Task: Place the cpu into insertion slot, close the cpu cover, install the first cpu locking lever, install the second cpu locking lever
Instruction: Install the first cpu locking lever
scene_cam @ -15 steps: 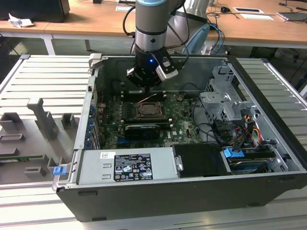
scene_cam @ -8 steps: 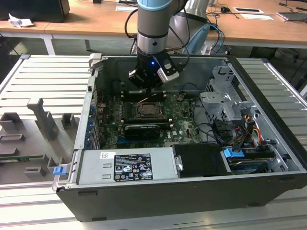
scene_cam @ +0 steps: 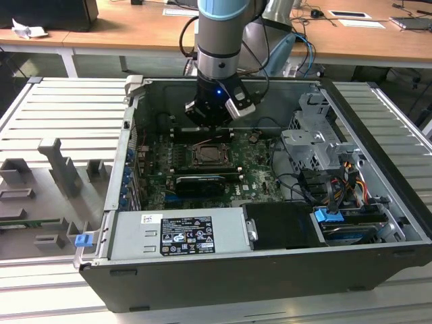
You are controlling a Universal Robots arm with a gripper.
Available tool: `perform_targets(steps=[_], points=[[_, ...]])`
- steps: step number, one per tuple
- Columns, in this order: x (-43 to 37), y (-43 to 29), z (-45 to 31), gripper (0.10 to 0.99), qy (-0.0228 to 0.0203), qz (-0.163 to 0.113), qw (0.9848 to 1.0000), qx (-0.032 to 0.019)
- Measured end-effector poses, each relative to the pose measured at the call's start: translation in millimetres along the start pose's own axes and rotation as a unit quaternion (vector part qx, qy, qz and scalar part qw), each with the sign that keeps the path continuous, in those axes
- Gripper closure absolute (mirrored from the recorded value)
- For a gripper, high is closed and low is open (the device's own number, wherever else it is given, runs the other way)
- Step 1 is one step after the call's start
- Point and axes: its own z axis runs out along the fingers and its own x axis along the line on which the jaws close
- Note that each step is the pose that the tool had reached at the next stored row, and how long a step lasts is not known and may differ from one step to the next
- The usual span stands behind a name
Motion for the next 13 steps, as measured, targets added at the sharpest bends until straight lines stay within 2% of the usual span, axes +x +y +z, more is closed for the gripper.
perform_targets(steps=[13], points=[[-10.2, 0.2, 10.9, 0.98, 0.0, 0.0, 1.0, -0.0012]])
